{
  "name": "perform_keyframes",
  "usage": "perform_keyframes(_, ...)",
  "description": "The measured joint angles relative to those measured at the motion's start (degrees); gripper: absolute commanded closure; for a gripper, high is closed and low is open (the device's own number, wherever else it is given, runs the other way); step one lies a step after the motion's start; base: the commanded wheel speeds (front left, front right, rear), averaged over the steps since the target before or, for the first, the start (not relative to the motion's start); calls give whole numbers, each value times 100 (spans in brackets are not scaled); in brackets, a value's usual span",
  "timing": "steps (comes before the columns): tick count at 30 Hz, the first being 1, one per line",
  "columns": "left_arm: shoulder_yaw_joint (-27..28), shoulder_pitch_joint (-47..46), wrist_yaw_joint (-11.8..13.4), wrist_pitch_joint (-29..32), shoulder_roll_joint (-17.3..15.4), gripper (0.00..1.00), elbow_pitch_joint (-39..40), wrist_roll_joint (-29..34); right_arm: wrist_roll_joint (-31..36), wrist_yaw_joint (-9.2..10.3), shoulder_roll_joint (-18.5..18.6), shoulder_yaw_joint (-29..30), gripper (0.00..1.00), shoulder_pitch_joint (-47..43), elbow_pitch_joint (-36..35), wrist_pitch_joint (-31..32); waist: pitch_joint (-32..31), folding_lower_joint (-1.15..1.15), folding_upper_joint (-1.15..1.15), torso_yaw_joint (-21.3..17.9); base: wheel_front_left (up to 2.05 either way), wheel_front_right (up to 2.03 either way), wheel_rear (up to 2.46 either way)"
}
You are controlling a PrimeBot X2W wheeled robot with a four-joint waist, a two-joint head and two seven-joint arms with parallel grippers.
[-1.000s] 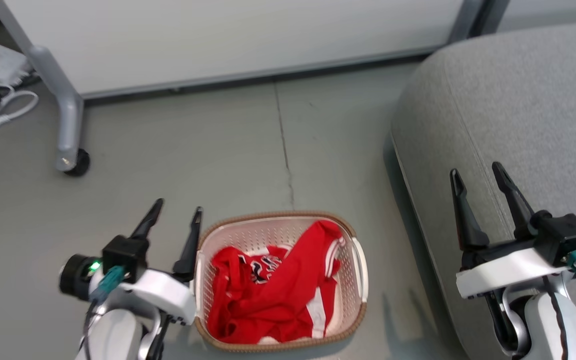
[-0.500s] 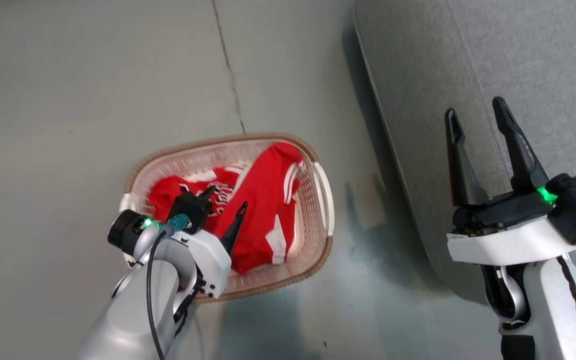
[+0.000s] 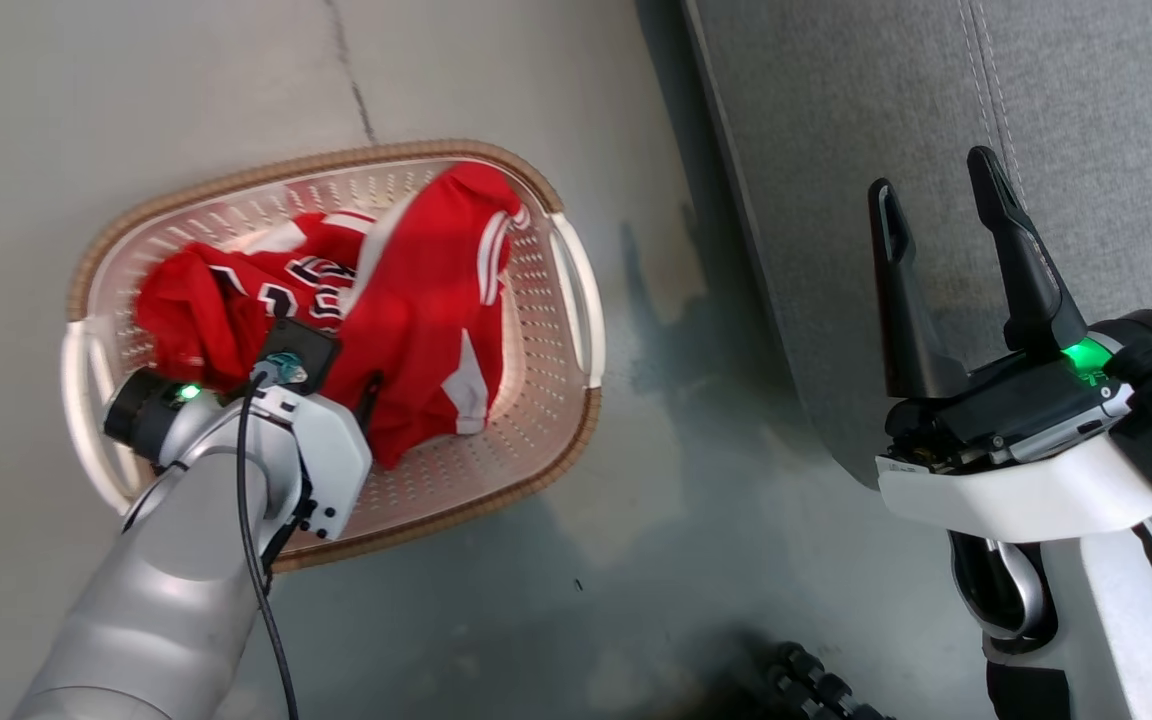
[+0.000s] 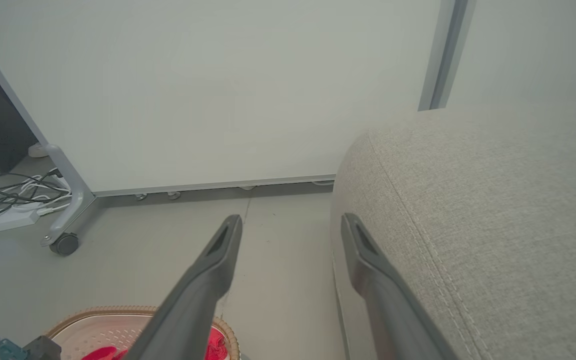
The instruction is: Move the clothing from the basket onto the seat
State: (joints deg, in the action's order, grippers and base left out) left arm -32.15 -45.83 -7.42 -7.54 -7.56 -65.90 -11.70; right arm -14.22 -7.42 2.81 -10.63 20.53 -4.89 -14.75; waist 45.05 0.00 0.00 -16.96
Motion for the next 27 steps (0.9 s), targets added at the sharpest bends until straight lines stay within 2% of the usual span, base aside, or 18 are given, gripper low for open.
perform_keyframes(7,-162,-176,-1,67,-97,0,-353,-216,-182,0,0,-26,0,-4,-186,-24,394,0,0,-306,0,0,0)
perform_keyframes(8,-165,-196,-1,35,-125,62,-386,-254,-194,0,1,-25,0,-6,-201,-25,427,0,0,-339,0,0,0)
perform_keyframes(9,-186,-227,-1,5,-154,100,-414,-254,-200,0,2,-25,0,-13,-212,-24,456,0,0,-365,0,0,0)
perform_keyframes(13,-223,-392,-1,-164,-247,100,-488,-261,-232,0,1,-7,0,-23,-219,-24,506,0,0,-414,0,0,0)
perform_keyframes(19,-238,-458,-1,-522,-198,100,-478,-325,-164,0,-1,26,0,-1,-141,-25,334,0,0,-340,0,0,0)
perform_keyframes(23,-220,-419,-1,-672,-63,100,-261,-465,-18,0,-2,58,0,-7,-16,-26,87,0,0,-221,0,0,0)
perform_keyframes(27,-192,-285,0,-734,-62,100,172,-630,116,0,-4,81,0,-31,132,-35,-192,0,0,-46,0,0,0)
